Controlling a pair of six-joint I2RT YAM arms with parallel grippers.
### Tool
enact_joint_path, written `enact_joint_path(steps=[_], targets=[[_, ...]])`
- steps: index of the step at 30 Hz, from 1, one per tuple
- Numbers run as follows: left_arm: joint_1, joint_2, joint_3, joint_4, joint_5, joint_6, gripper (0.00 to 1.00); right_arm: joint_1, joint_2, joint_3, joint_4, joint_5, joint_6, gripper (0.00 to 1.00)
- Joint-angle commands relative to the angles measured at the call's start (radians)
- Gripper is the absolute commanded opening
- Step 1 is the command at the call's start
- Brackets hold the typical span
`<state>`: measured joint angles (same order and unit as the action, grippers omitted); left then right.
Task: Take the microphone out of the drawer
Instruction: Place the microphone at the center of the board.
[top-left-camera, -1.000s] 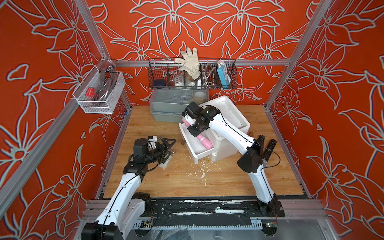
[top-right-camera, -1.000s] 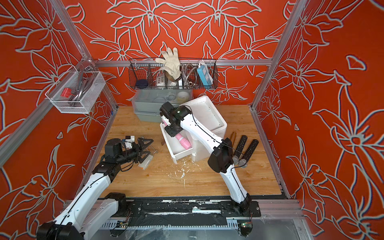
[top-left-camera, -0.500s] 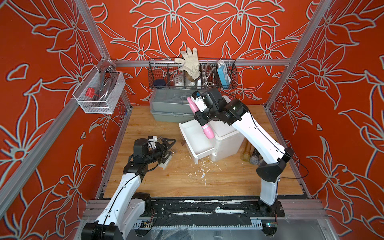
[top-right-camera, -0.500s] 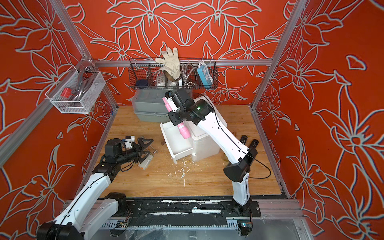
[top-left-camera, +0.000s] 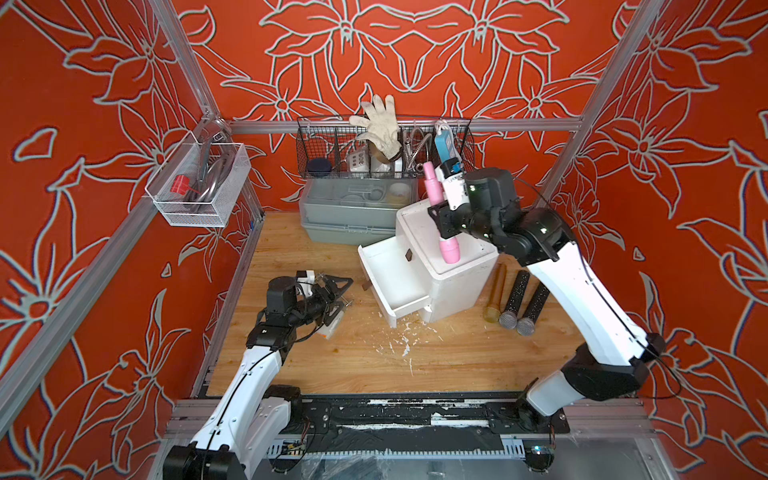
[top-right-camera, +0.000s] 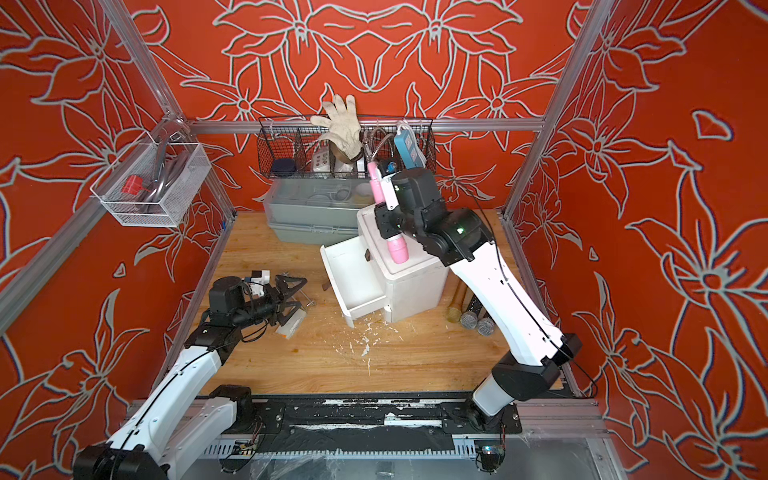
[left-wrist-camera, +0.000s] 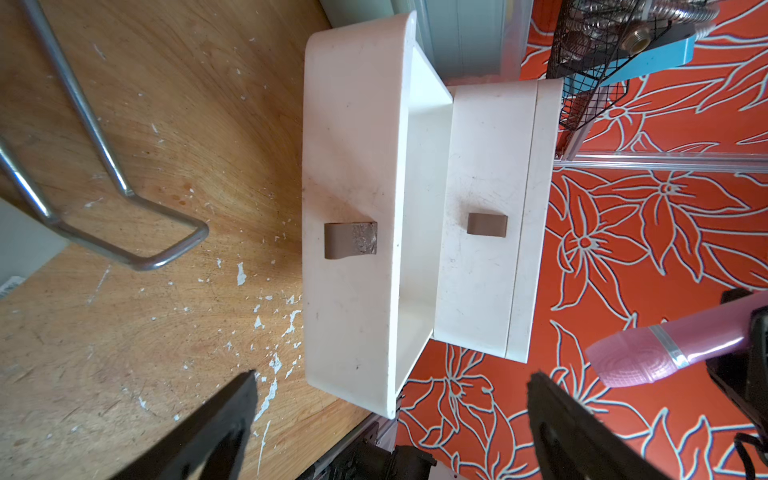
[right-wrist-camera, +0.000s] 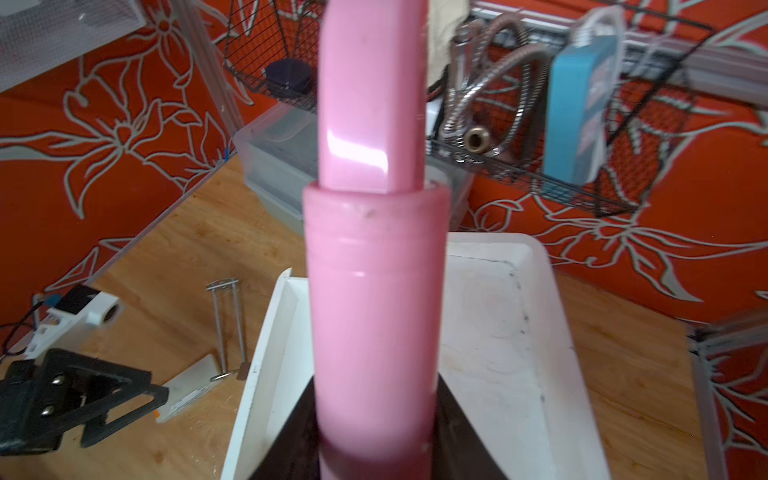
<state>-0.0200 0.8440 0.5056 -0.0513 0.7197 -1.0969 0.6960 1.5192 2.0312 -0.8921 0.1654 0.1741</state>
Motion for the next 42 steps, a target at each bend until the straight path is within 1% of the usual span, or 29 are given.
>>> enact_joint_path(steps=[1,8,11,13,20,22,24,26,28,31,35,42], targets=[[-0.007,-0.014,0.014,0.003,0.015,0.022,1.00,-0.082,-0.094,-0.063,0.041,0.074,0.007,0.03],[-0.014,-0.005,0.029,0.002,0.017,0.026,1.00,-0.352,-0.239,-0.244,0.019,0.082,0.033,0.03],[-0.017,0.001,0.042,0.000,0.015,0.032,1.00,-0.478,-0.268,-0.328,0.014,0.053,0.064,0.03],[-0.019,0.008,0.052,-0.003,0.015,0.035,1.00,-0.570,-0.280,-0.400,0.021,0.012,0.088,0.02],[-0.033,0.058,0.112,-0.004,0.027,0.072,1.00,-0.898,-0.293,-0.737,0.107,-0.134,0.184,0.01],[-0.037,0.073,0.125,-0.005,0.028,0.083,1.00,-0.973,-0.289,-0.806,0.137,-0.189,0.209,0.01],[-0.041,0.088,0.132,0.008,0.032,0.085,1.00,-1.054,-0.266,-0.849,0.153,-0.273,0.239,0.01],[-0.046,0.105,0.143,0.023,0.041,0.085,1.00,-1.118,-0.232,-0.884,0.170,-0.310,0.258,0.01],[-0.050,0.117,0.154,0.028,0.044,0.089,1.00,-1.161,-0.198,-0.919,0.185,-0.322,0.269,0.01],[-0.052,0.128,0.156,0.043,0.043,0.088,1.00,-1.190,-0.136,-0.962,0.206,-0.324,0.282,0.01],[-0.055,0.130,0.153,0.047,0.047,0.087,1.00,-1.191,-0.079,-0.993,0.220,-0.297,0.263,0.01],[-0.059,0.125,0.154,0.051,0.050,0.083,1.00,-1.192,-0.048,-1.059,0.244,-0.228,0.217,0.01]])
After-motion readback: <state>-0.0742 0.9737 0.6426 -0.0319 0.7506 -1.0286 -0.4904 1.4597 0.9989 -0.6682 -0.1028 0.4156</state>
